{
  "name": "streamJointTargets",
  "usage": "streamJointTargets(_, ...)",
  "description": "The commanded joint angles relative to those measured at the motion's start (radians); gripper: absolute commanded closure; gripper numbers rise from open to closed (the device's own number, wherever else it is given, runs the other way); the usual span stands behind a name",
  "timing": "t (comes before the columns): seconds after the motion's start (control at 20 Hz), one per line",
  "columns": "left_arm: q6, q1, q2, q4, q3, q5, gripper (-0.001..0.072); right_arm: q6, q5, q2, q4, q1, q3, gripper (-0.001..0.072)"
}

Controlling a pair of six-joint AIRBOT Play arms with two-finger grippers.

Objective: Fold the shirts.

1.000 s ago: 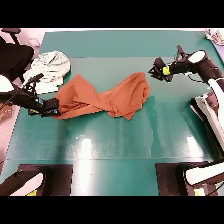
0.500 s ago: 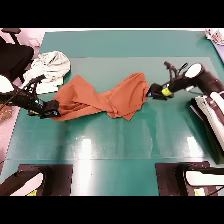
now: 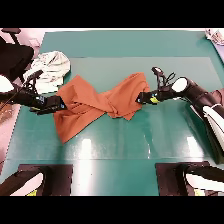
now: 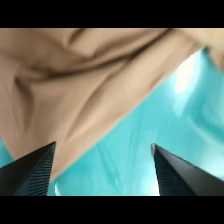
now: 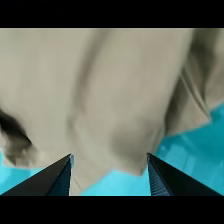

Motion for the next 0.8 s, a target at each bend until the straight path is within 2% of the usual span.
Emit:
streamJointTargets(0.0, -0.001, 0.000, 0.000, -0.004, 0.000, 0.093, 0.0001, 0.000, -0.029, 0.006, -0.039, -0.011, 0.011, 0.0187)
streamJointTargets(0.25, 0.000, 0.000, -0.002, -0.004, 0.000, 0.084, 0.0001, -0.001, 0.021, 0.005, -0.077, -0.114, 0.003, 0.0187)
streamJointTargets(0.45, 0.000, 0.000, -0.002, -0.005, 0.000, 0.084, 0.0001, -0.009, -0.066, 0.005, -0.014, -0.090, -0.070, 0.0186)
streamJointTargets(0.75, -0.001, 0.000, -0.002, -0.006, 0.000, 0.083, 0.0002, -0.018, -0.254, -0.016, 0.063, 0.063, -0.128, 0.0200)
